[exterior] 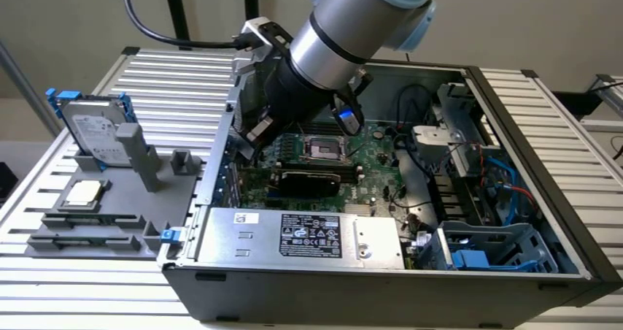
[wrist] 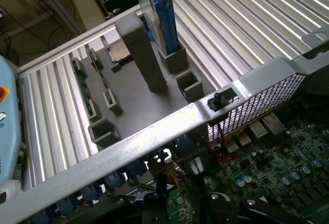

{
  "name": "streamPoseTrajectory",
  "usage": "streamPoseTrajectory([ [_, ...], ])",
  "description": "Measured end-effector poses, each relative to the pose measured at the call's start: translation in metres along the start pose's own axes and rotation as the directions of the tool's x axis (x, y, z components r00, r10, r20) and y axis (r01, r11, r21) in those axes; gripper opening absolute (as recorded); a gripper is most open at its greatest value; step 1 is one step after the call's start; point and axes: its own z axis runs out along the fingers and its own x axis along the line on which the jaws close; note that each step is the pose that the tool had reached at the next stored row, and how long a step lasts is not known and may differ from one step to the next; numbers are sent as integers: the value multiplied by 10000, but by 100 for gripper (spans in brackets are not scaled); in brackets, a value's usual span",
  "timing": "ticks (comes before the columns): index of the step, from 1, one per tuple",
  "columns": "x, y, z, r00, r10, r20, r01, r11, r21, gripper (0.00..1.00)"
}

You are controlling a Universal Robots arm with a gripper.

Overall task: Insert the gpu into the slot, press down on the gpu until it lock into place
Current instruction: 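Press down on the gpu until it lock into place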

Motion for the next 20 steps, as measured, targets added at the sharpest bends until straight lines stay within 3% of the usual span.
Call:
streamPoseTrajectory([
  [7, 49, -37, -10, 10000, 14, -78, -15, 9999, -132, 33],
  [15, 54, -48, -3, 9999, 42, -104, -43, 9999, -127, 33],
  [20, 54, -49, 11, 9999, 110, -80, -111, 9998, -141, 33],
])
